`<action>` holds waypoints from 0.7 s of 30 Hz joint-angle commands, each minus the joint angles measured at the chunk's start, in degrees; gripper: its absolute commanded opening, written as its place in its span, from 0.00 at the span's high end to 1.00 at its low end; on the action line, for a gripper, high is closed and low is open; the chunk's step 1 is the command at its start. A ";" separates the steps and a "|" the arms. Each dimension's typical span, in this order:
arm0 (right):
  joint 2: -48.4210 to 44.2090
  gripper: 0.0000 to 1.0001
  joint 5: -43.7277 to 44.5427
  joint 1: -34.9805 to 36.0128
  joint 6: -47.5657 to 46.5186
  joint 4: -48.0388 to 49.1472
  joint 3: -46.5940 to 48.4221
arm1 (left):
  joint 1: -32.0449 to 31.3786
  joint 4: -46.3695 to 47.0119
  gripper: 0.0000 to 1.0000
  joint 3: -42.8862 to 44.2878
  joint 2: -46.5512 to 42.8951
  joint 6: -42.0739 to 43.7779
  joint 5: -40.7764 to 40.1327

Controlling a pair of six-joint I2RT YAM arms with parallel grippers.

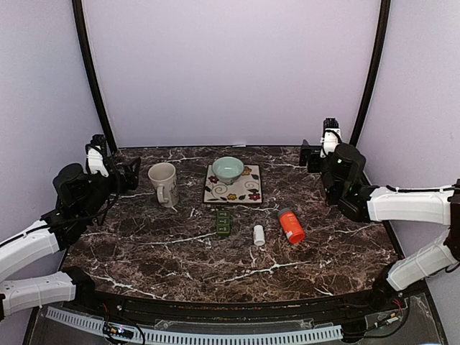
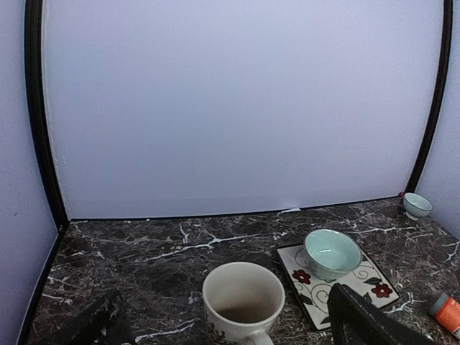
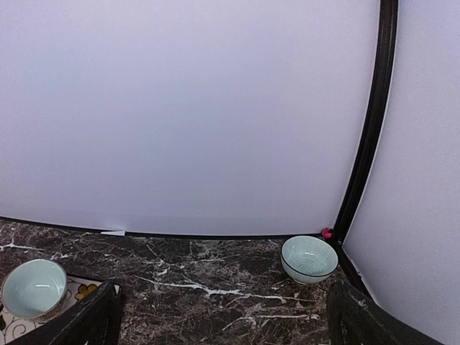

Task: Sort the pills into containers
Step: Pick up the pill container from the center of the board.

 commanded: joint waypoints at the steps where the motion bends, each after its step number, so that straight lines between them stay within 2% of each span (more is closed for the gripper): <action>1: 1.14 0.00 2.48 1.64 -7.04 7.51 3.38 | -5.03 -2.00 0.01 3.46 2.43 2.72 -2.57; 4: 0.56 0.00 -12.22 1.64 -5.43 4.53 5.19 | -9.71 -2.55 0.01 4.67 6.59 3.39 -4.04; 9: 3.31 0.14 -22.32 1.72 4.91 -7.77 12.48 | -15.92 -3.39 0.01 6.52 14.36 1.36 -7.98; 16: 6.21 0.31 -26.88 3.61 20.37 -18.51 15.12 | -20.09 -5.27 0.02 9.70 22.25 -3.18 -8.17; 21: 11.79 0.33 -26.98 7.91 25.74 -27.17 19.47 | -20.15 -7.86 0.06 11.80 25.77 -7.12 -4.71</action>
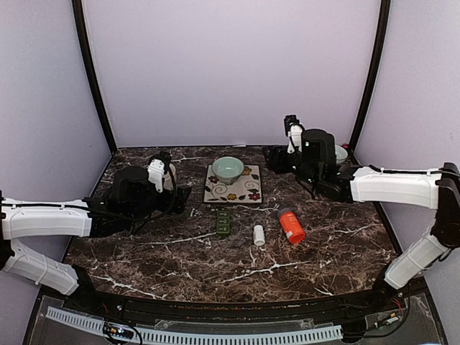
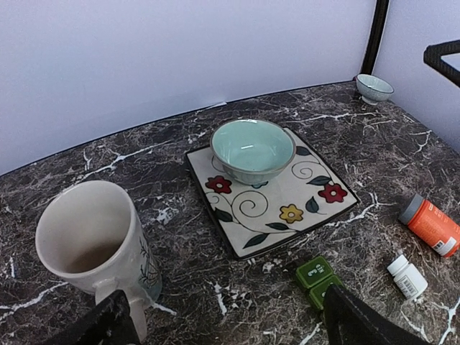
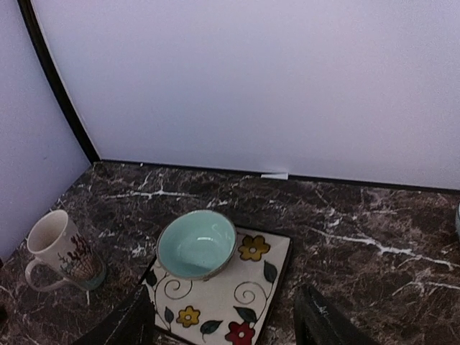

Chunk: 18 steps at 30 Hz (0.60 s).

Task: Sort the pills into containers
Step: Pick up the pill container from the center of the board.

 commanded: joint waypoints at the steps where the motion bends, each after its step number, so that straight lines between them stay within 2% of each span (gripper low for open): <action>1: 4.70 0.33 -1.53 5.10 7.96 -8.97 4.68 | -0.33 -2.50 0.07 2.59 2.08 -4.54 2.60; 10: 15.70 0.30 -2.13 13.73 15.27 -15.46 9.89 | -0.61 -6.07 0.12 3.65 7.57 -9.14 6.82; 18: 21.54 0.30 -3.99 16.90 21.54 -21.77 15.30 | -0.74 -4.86 0.17 2.65 9.52 -11.23 8.98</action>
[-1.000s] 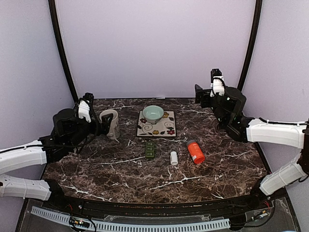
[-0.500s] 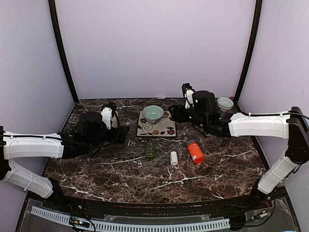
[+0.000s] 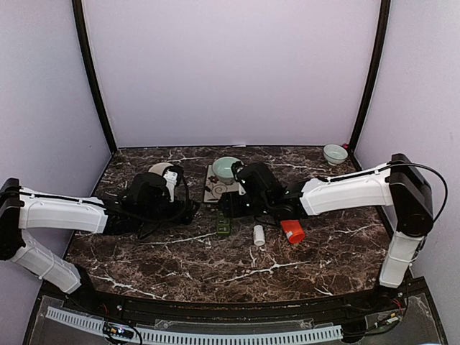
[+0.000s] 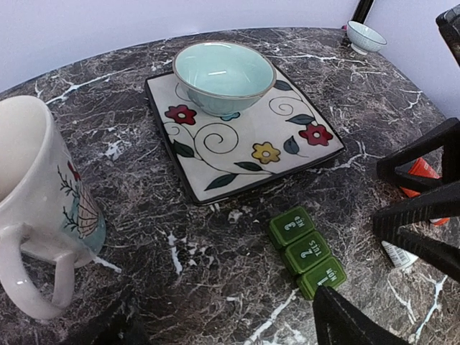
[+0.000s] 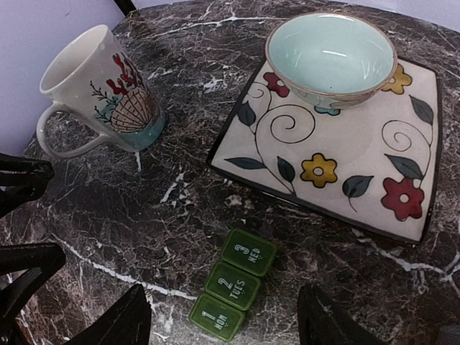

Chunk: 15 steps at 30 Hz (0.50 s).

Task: Sort the pills into containers
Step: Pick up the pill container from the center of the board.

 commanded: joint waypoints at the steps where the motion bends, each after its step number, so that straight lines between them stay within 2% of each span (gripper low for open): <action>1: 2.22 0.30 -1.63 1.33 5.24 -3.78 3.61 | -0.37 0.32 0.17 -0.14 0.67 -2.05 2.17; 15: 10.82 0.30 -1.39 3.04 9.61 -12.94 10.31 | -0.37 1.62 0.22 -2.18 1.73 -5.01 1.68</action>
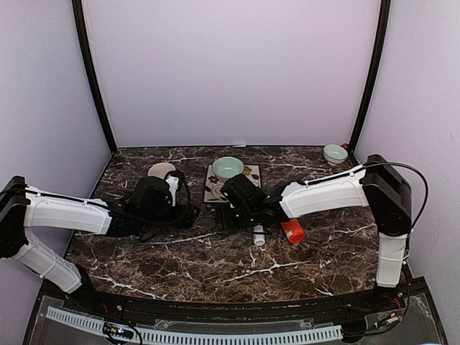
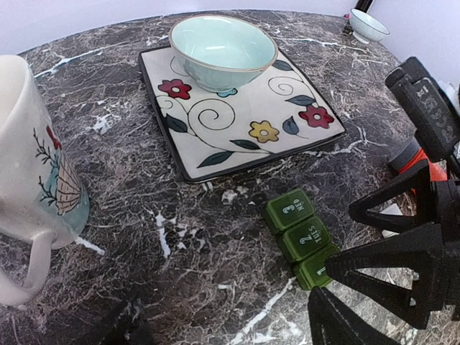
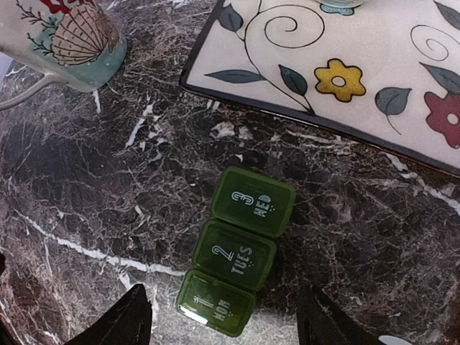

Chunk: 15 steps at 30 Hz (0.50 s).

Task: Sort the pills into containers
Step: Pick up the pill container from the center of the board.

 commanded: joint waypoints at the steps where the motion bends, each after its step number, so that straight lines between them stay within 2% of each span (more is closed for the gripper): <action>1: 2.64 0.30 0.46 1.08 1.97 -3.25 3.79 | -0.30 1.28 0.22 -1.62 -0.55 -1.76 -0.63; 15: 8.96 0.29 2.23 2.48 2.99 -8.80 10.48 | -0.29 2.38 0.21 -3.51 -2.22 -2.54 -0.86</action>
